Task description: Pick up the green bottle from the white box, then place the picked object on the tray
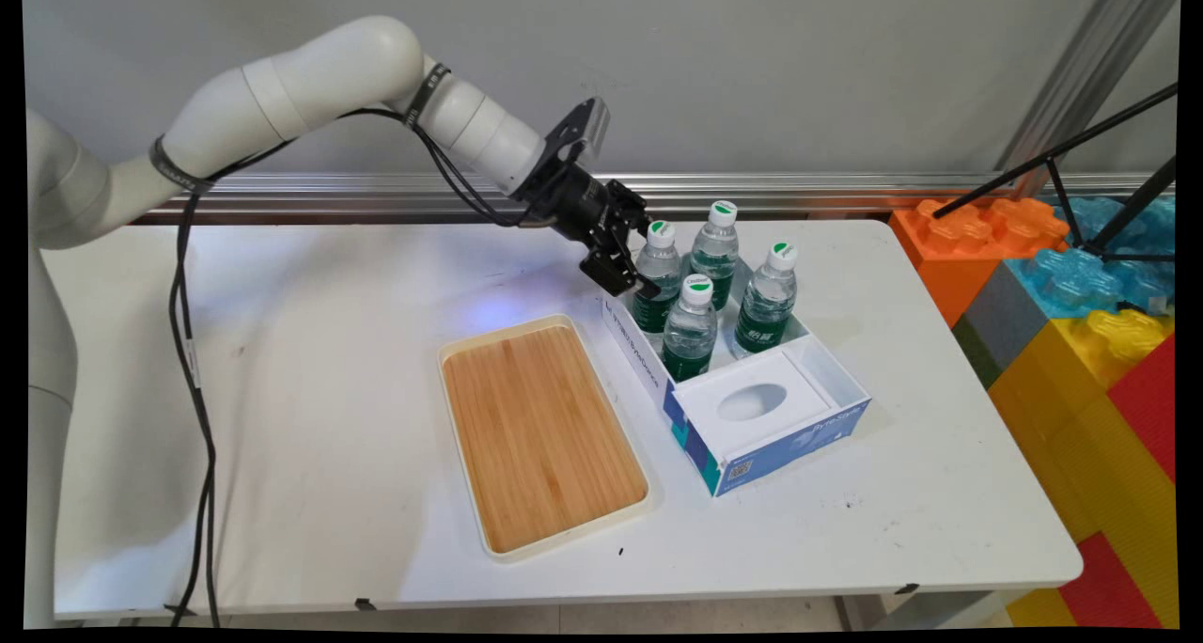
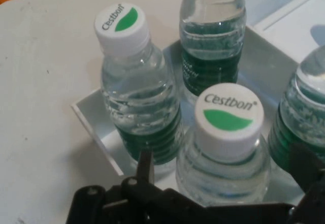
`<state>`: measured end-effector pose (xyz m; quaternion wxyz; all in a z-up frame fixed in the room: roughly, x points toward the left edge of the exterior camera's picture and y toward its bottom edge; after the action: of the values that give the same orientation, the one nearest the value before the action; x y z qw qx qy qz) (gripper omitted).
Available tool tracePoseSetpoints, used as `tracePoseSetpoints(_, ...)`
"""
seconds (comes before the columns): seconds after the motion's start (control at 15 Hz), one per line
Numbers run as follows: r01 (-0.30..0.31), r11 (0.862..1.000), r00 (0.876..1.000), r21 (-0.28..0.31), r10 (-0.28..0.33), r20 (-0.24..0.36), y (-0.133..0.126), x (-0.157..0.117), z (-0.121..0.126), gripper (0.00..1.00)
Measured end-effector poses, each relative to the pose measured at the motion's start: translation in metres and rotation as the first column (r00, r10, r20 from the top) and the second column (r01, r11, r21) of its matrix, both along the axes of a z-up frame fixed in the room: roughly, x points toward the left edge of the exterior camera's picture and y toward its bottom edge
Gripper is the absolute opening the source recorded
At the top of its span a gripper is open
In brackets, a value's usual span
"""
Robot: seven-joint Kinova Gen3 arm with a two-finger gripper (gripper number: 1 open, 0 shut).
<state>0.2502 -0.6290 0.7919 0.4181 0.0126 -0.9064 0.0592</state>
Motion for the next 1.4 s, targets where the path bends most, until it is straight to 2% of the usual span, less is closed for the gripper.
tracePoseSetpoints(0.33, -0.002, 1.0, 1.0, 0.007, 0.002, -0.021, -0.002, -0.005, -0.01, 1.0)
tracePoseSetpoints(0.4, -0.002, 1.0, 1.0, 0.009, 0.002, -0.023, -0.002, -0.006, -0.011, 0.0)
tracePoseSetpoints(0.73, -0.011, 1.0, 1.0, 0.025, 0.012, -0.025, 0.0, -0.004, -0.016, 0.0)
tracePoseSetpoints(1.0, -0.032, 0.999, 0.999, 0.044, 0.033, -0.036, 0.003, -0.003, -0.011, 0.0)
tracePoseSetpoints(1.2, -0.074, 0.996, 0.995, 0.052, 0.077, -0.06, 0.004, -0.003, 0.008, 0.0)
tracePoseSetpoints(1.4, -0.127, 0.99, 0.988, 0.057, 0.132, -0.085, 0.007, -0.005, 0.036, 0.0)
